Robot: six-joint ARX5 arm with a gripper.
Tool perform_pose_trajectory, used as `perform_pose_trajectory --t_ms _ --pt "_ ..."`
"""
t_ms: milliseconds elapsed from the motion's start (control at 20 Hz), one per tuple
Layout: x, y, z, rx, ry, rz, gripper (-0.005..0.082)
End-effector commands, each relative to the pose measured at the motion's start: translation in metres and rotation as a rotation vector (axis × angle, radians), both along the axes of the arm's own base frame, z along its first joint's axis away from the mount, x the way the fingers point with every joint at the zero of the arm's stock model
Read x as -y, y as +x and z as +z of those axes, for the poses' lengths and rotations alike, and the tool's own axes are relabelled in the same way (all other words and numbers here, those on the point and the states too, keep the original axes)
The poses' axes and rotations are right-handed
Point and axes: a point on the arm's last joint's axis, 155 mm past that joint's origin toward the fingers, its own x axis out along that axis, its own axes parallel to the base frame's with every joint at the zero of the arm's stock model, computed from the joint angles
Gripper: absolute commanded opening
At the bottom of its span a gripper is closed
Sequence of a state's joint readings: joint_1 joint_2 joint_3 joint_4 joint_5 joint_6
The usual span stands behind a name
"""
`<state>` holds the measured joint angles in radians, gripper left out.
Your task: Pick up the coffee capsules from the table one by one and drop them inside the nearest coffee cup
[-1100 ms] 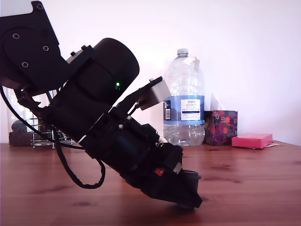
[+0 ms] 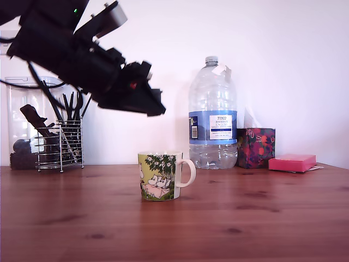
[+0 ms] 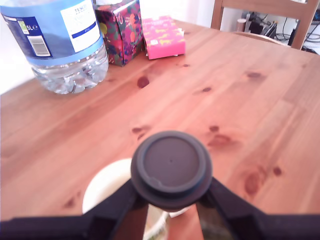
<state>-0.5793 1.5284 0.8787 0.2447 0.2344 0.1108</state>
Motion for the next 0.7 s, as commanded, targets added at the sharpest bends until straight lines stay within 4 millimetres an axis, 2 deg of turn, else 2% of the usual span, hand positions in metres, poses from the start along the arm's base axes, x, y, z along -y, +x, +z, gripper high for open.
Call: perform_pose_trajectory --t_ms 0,300,450,650 --pt "0.002 0.013 -0.018 -0.059 0.035 0.012 0.0111" --pt "0.012 0.045 -0.05 -0.265 0.152 0.038 0.011" --pt "0.009 0.05 -0.066 -0.348 0.198 0.064 0.011" --pt "0.001 0.052 -0.072 -0.363 0.231 0.099 0.011"
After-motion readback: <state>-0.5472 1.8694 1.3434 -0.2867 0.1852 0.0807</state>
